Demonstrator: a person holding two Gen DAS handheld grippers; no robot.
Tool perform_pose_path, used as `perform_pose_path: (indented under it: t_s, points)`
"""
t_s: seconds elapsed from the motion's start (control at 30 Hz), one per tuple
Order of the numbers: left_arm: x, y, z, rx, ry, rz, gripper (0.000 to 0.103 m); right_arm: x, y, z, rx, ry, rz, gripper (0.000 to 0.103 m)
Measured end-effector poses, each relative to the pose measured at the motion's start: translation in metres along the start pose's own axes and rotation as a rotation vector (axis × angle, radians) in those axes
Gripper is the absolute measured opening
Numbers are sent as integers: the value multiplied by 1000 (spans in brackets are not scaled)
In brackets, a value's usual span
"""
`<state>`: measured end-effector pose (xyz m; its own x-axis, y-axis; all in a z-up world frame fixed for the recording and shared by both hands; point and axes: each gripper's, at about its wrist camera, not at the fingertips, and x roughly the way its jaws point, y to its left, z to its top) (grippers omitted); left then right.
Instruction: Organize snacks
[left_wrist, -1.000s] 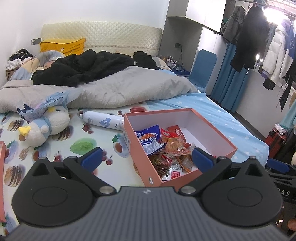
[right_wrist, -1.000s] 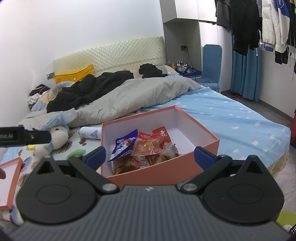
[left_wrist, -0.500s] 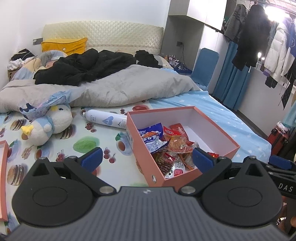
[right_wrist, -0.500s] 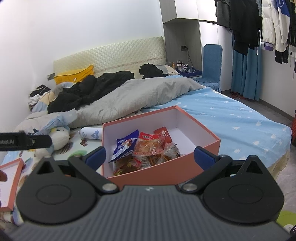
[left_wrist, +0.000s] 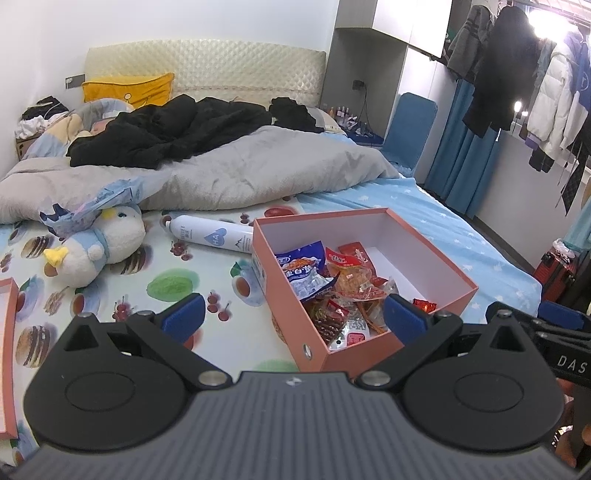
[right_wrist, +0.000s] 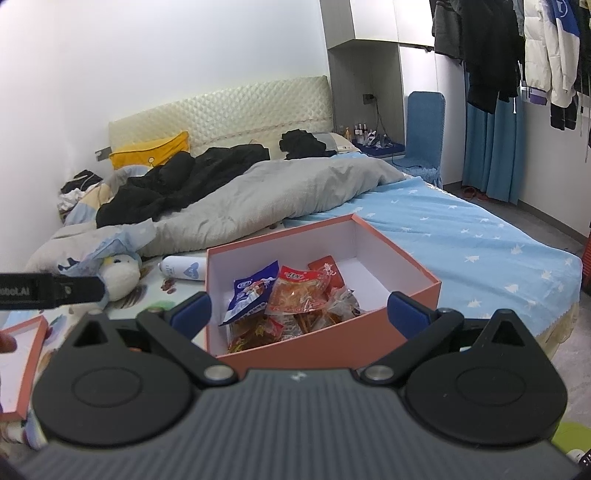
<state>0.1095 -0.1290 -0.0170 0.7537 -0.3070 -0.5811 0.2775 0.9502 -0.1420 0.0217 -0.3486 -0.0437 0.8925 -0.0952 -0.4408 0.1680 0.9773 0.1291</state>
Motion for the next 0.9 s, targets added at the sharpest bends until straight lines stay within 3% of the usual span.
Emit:
perform_pose_path:
  t_s: [0.5,0.9]
  points:
    - [-1,-1,-1,10,-3,23,103,-1,1,1,4,-9,1,103]
    - [-4,2,0,-13,-3,-4,103,0,1,0,-1,-4,4,103]
